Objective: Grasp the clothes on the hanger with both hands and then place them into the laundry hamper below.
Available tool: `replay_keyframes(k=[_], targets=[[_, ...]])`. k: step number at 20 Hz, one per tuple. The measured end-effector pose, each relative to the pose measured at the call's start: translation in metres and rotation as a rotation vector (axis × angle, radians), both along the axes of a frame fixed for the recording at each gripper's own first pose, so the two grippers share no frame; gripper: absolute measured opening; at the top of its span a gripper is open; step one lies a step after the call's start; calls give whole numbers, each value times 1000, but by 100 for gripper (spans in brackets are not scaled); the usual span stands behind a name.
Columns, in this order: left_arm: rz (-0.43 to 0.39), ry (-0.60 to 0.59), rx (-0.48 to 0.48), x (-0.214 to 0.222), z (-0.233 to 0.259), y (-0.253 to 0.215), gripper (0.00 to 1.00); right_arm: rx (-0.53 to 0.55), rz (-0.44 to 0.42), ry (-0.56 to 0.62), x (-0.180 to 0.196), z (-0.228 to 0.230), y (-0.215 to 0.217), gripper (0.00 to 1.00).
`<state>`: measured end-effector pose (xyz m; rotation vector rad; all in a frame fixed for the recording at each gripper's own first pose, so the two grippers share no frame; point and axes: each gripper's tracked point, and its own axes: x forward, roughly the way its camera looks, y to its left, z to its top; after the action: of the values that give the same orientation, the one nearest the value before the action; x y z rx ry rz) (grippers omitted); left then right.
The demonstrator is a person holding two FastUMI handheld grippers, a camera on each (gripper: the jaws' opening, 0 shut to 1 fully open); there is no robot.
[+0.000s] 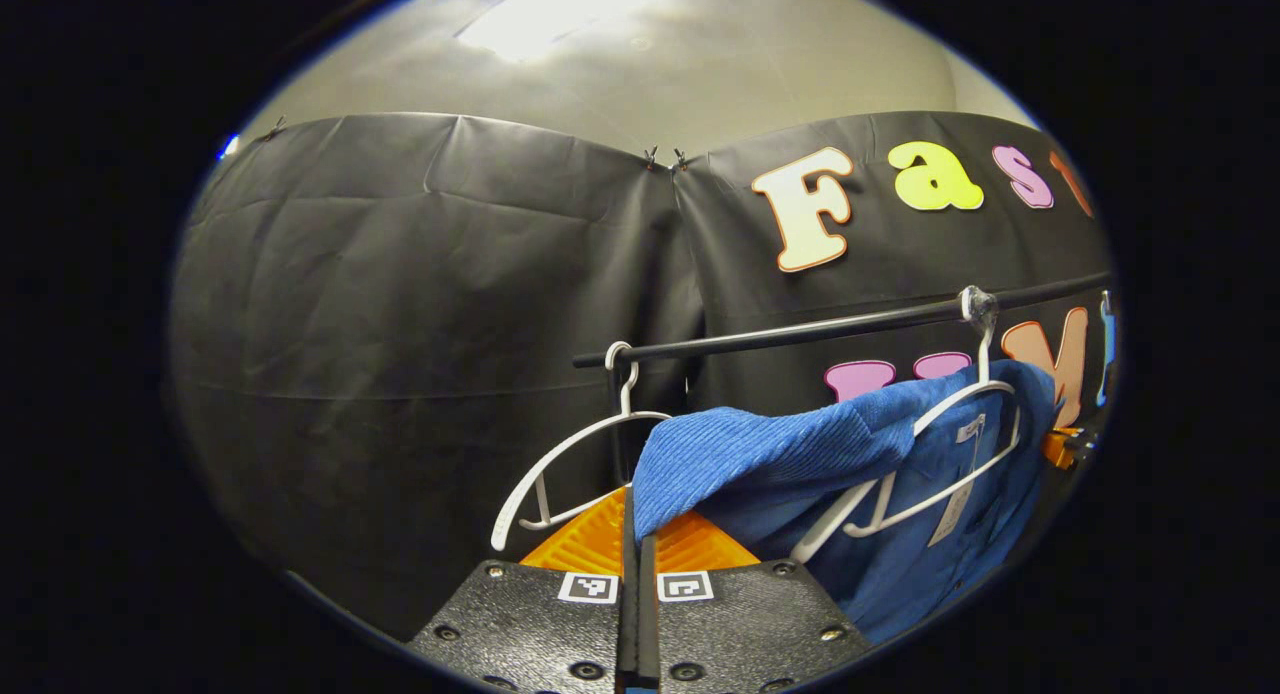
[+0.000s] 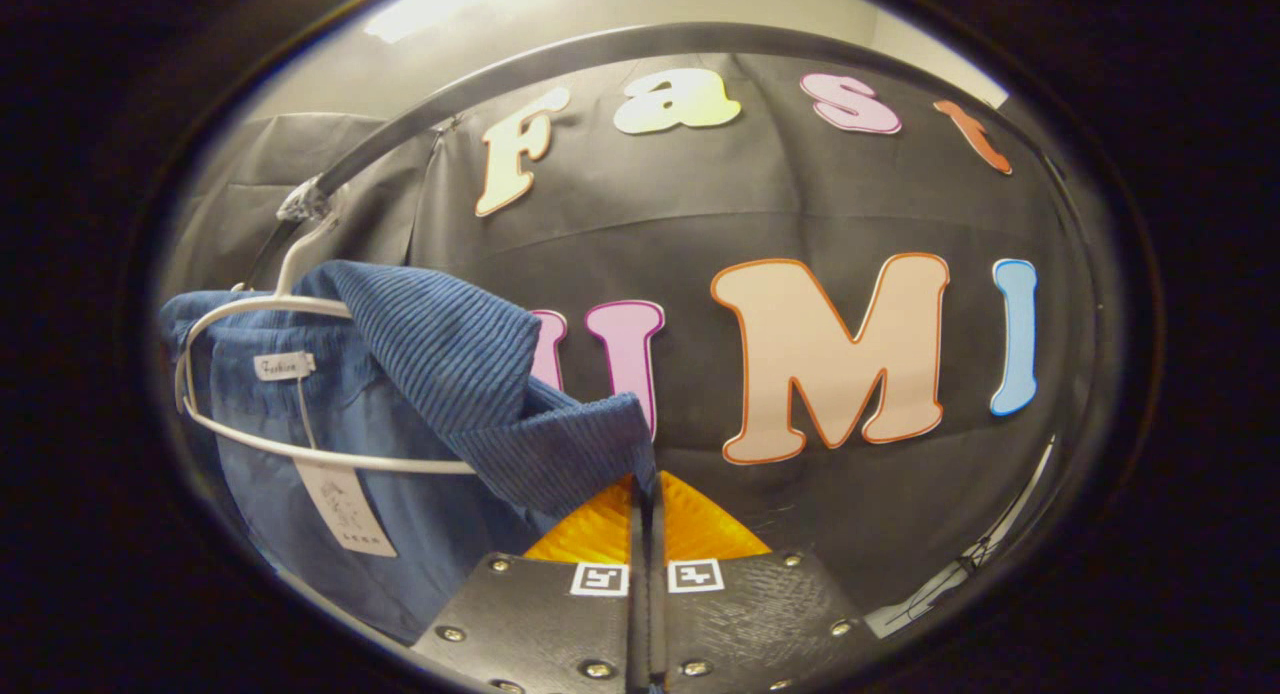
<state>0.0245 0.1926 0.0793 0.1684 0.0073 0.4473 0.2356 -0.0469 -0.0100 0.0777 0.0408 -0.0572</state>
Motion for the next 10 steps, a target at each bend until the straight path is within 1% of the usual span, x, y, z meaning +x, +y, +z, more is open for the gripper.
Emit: replay_keyframes(k=[10], targets=[[-31, 37, -12, 32, -23, 10, 0, 50, -98, -52, 33, 17, -31, 0]])
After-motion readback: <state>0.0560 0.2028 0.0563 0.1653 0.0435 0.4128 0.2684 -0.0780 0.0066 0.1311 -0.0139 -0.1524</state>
